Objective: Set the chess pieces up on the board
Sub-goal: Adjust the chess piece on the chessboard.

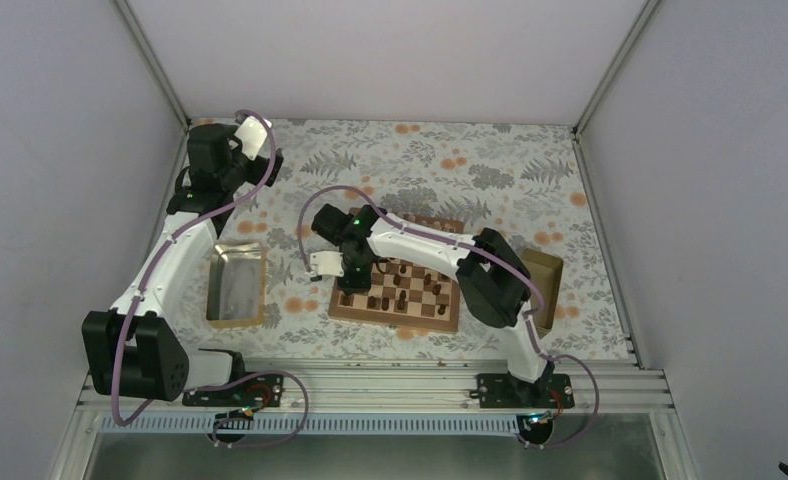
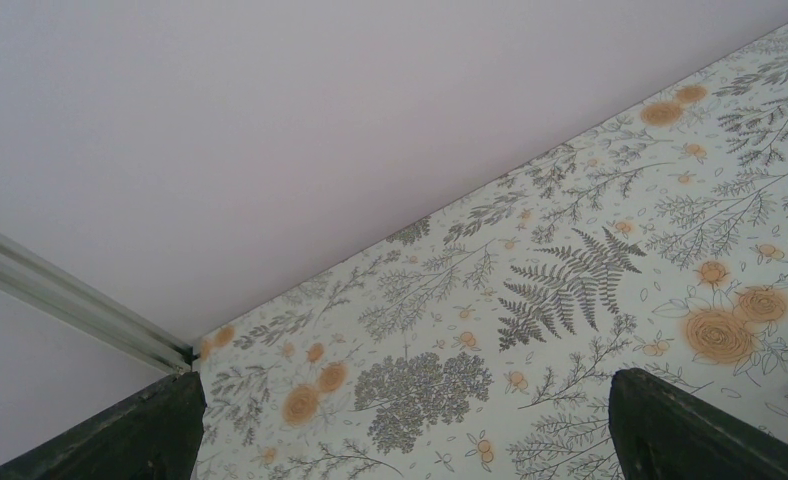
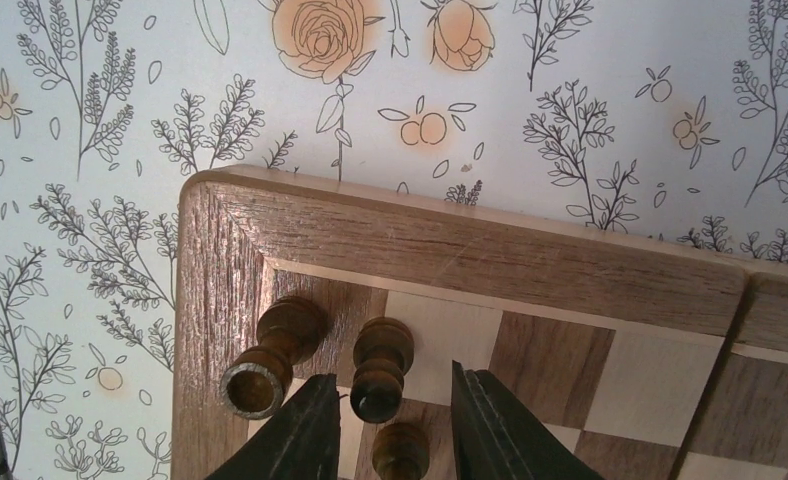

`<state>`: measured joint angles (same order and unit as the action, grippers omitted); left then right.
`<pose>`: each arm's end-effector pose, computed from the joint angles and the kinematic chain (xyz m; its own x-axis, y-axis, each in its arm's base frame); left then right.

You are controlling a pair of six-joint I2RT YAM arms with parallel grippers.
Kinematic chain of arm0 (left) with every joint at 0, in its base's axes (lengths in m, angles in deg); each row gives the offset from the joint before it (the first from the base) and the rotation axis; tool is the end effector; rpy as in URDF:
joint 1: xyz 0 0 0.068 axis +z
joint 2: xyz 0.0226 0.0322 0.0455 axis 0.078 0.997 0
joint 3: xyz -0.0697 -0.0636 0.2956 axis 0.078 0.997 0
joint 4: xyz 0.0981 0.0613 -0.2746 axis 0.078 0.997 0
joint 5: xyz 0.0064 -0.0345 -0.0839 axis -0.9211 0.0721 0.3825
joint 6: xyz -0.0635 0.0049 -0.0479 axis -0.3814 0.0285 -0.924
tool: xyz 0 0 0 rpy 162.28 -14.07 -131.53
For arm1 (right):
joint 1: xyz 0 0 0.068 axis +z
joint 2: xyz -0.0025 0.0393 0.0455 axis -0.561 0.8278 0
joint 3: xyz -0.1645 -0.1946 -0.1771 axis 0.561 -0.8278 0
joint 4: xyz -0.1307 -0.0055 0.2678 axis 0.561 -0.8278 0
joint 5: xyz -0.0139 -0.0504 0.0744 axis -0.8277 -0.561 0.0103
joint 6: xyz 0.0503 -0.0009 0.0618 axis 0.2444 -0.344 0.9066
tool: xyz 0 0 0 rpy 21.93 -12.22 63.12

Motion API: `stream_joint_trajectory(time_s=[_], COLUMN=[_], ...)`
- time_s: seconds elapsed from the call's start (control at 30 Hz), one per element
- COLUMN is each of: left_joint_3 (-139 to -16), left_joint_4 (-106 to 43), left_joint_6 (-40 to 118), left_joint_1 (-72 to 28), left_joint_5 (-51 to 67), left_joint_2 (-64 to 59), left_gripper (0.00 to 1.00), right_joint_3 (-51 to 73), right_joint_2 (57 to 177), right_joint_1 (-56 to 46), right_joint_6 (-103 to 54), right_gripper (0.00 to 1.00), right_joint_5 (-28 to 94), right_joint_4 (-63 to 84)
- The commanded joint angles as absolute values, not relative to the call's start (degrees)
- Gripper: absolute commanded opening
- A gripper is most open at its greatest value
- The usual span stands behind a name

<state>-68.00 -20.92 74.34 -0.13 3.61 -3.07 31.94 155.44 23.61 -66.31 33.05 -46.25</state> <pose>0.3616 -0.0336 0.3542 -0.2637 0.4223 -0.8673 0.2682 0.8957 0.3546 0.2471 0.4094 0.1816 0.0530 -0.9747 -0.2171 -0.9981 -0.0583 0.0183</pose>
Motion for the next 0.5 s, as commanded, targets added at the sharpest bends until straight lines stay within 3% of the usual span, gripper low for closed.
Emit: stream_joint_trajectory(time_s=[0.0, 0.47], left_joint_3=[-67.4, -67.2], left_joint_4=[-22.1, -22.4], left_joint_6=[75.1, 75.1], left_joint_1=[0.3, 0.3], left_joint_5=[4.9, 5.0], left_joint_2=[-4.2, -4.0], left_gripper=[1.0, 1.0], right_joint_3=[33.6, 33.1], right_joint_2=[156.7, 156.0], right_joint_1=[24.1, 24.0], right_joint_6=[-67.4, -67.2], right_gripper=[0.31, 0.11], right_joint_5=[34.1, 33.6], right_joint_4=[-45.8, -46.0])
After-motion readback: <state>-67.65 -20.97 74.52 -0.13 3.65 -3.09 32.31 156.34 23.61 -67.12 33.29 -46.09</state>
